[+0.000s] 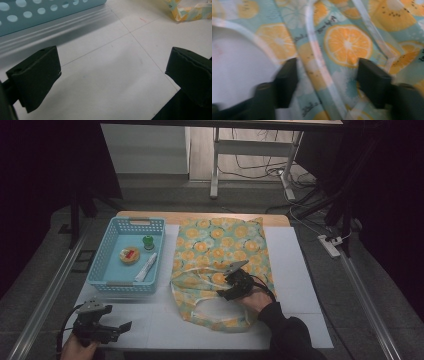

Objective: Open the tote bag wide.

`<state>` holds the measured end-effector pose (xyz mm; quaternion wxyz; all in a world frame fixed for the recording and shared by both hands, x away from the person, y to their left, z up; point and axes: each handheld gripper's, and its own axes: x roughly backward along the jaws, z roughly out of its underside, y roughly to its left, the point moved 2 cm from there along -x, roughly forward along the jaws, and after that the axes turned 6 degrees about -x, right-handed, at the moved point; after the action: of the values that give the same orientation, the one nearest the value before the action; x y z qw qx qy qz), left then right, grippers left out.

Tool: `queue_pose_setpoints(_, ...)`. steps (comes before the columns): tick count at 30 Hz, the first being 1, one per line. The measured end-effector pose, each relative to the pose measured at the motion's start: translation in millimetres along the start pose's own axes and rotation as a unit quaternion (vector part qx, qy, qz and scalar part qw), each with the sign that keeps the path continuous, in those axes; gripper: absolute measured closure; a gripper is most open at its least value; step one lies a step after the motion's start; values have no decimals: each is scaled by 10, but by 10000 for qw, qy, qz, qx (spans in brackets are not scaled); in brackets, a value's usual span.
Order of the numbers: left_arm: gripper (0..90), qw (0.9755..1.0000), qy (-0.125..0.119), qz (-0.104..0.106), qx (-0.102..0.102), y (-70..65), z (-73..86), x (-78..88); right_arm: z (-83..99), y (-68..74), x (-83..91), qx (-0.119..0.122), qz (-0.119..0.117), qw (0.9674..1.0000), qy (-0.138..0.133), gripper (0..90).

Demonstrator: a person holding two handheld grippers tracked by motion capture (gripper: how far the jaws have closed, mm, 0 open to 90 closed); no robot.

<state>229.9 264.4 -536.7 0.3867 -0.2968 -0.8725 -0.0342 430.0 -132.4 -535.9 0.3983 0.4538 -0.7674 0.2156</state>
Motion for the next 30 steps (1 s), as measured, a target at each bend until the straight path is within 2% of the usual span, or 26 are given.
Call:
queue_pose_setpoints(1,0,10000,-1,-2,2,0,0,0,0,0,0,0,0,10000,0,464)
queue_pose_setpoints(2,0,10000,0,0,0,0,0,0,0,4,9,35,-22,10000,6,511)
queue_pose_setpoints(3,0,10000,-3,-5,2,0,0,-2,-1,1,25,48,-36,10000,32,636)
queue_pose_setpoints(5,0,10000,-3,-3,-2,-1,0,-2,0,-5,29,41,-57,10000,29,662)
queue_pose_setpoints(6,0,10000,-2,-4,0,0,0,-2,4,-15,34,41,-84,10000,23,736)
queue_pose_setpoints(7,0,10000,0,-3,0,0,0,-3,4,-15,34,41,-84,10000,23,736)
queue_pose_setpoints(9,0,10000,8,0,-4,2,-1,-2,4,-7,38,79,-69,9999,28,802)
queue_pose_setpoints(10,0,10000,9,-1,-7,1,-1,-2,-2,5,42,144,-57,9999,66,872)
queue_pose_setpoints(15,0,10000,10,-2,-4,1,-1,-2,-15,3,48,147,-117,9998,118,893)
queue_pose_setpoints(22,0,10000,14,-1,-2,2,-1,-3,-85,-78,186,-210,-349,9988,-281,900)
queue_pose_setpoints(30,0,10000,22,-5,9,5,0,-5,-174,-106,259,-249,-546,9977,-328,900)
